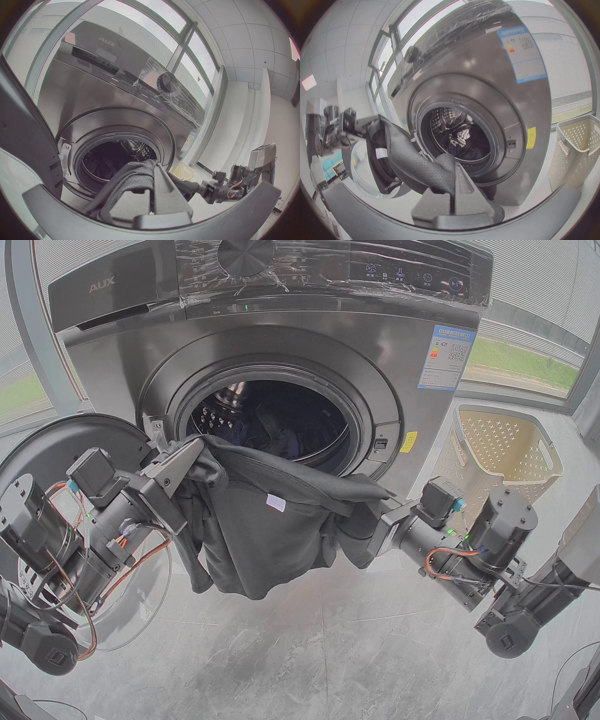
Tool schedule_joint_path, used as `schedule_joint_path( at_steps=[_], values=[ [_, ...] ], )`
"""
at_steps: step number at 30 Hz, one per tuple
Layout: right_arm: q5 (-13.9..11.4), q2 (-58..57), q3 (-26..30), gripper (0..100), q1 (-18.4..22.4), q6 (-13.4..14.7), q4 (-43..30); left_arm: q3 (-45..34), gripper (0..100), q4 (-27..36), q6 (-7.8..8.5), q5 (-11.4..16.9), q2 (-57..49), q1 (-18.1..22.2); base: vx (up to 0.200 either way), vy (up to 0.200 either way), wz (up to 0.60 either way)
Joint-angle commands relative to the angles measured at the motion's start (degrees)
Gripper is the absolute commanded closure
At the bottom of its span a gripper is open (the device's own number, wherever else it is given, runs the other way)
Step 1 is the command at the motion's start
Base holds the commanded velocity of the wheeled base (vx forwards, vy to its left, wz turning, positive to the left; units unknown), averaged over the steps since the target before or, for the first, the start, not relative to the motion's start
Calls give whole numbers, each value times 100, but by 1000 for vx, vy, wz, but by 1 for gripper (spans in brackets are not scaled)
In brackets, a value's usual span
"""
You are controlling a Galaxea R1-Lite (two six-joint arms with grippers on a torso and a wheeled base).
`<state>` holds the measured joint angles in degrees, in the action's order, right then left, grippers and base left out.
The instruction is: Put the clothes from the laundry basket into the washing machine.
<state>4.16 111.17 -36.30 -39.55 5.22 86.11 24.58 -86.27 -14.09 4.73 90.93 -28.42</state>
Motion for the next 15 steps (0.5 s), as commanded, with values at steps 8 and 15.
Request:
schedule_joint_path(
  at_steps=[8, 15],
  values=[
    [50, -912, 36, 100, 369, 146, 239, -550, 100, -12, 29, 19, -418, -15, 0, 0, 0],
    [314, -1106, -228, 100, 316, 146, 222, -638, 100, -12, 29, 28, -550, -59, 0, 0, 0]
  ],
)
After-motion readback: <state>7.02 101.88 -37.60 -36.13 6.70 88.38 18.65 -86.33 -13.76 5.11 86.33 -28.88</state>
